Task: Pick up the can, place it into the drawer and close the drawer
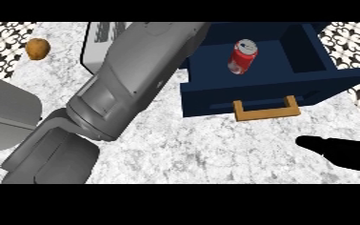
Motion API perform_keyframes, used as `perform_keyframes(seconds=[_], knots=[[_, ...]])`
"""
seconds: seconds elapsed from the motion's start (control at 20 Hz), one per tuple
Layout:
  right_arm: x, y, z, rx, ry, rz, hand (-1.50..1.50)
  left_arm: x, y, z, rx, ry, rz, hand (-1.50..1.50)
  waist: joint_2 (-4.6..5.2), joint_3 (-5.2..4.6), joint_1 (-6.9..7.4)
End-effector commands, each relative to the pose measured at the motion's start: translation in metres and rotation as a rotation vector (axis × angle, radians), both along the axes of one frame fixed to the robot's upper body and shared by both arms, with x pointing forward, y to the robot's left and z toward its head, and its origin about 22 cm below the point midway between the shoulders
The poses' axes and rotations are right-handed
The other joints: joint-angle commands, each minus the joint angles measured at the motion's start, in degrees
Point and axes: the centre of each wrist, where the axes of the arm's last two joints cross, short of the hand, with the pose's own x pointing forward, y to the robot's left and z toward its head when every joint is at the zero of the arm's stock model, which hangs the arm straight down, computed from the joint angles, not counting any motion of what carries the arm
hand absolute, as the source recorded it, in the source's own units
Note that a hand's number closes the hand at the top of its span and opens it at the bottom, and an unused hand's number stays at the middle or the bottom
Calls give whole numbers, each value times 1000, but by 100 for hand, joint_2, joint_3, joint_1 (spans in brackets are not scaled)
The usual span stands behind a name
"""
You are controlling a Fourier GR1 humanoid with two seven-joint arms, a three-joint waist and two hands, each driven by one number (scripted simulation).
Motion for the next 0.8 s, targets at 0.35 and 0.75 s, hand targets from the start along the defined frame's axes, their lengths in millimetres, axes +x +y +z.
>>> perform_keyframes(seconds=[0.35, 0.75], knots=[[49, 42, -32, -376, -8, -22, -150, 1, -1, 2, -10, -23, 16, -150, -45, -3, 231], [105, 56, -77, -575, 28, -93, -150, 3, 5, 7, 0, -18, -9, -150, -96, -9, 526]])
